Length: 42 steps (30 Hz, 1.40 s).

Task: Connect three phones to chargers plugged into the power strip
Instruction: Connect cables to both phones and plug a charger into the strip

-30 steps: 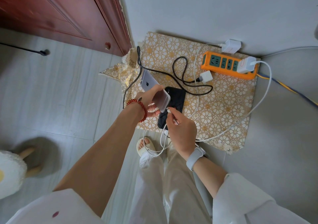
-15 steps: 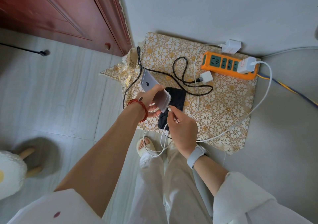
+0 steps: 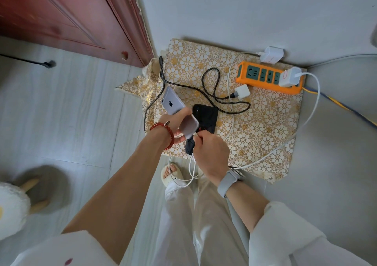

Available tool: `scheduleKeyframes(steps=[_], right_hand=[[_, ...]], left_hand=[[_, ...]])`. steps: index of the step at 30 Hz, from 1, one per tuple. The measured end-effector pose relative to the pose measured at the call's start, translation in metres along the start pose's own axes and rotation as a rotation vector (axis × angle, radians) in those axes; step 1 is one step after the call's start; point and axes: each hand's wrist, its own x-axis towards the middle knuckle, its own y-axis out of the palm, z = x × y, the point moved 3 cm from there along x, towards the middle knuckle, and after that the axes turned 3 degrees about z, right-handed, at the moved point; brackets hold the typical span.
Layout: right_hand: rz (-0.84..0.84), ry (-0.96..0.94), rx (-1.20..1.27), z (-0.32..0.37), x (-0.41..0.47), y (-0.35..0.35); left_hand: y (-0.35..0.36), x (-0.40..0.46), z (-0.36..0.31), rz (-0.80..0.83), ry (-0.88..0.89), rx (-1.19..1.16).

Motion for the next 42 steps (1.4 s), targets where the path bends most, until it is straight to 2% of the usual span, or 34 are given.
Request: scheduleKeyframes(steps=[4, 7, 11, 15, 18, 21, 24, 29, 34, 39, 42], right_hand=[[0.039, 0.025, 0.044, -0.005, -0.001, 0.009], [0.206, -0.037, 0.074, -0.010, -0.001, 0.019], [0.316, -0.110, 0.160, -0.023, 0.000, 0.013], [0.193, -0.095, 0.218, -0.043, 0.009, -0.009], [0.016, -0.161, 0.183, -0.055, 0.035, -0.041], [-0.191, -0.169, 0.061, -0.065, 0.076, -0.085], [-0.275, -0.171, -0.170, -0.074, 0.126, -0.128], [-0.199, -0.194, -0.591, -0.083, 0.189, -0.168], [-0.133, -0.252, -0.898, -0.084, 0.202, -0.155], [-0.122, -0.298, -0.956, -0.094, 0.205, -0.157], [-0.098, -0.370, -0.761, -0.102, 0.206, -0.166]], left_hand=[[-0.001, 0.001, 0.003, -0.045, 0.021, 0.058], [-0.005, 0.004, 0.010, -0.132, 0.091, 0.177], [-0.011, 0.006, 0.028, -0.298, 0.128, 0.644], [-0.005, -0.003, 0.043, -0.451, 0.284, 0.980], [-0.001, -0.003, 0.048, -0.538, 0.324, 1.085], [0.001, -0.001, 0.051, -0.582, 0.328, 1.119], [0.005, 0.000, 0.051, -0.631, 0.353, 1.089], [0.031, 0.005, 0.027, -0.651, 0.504, 1.082], [0.068, 0.012, -0.005, -0.608, 0.634, 1.076], [0.100, 0.019, -0.024, -0.516, 0.677, 1.119], [0.115, 0.024, -0.031, -0.430, 0.734, 1.006]])
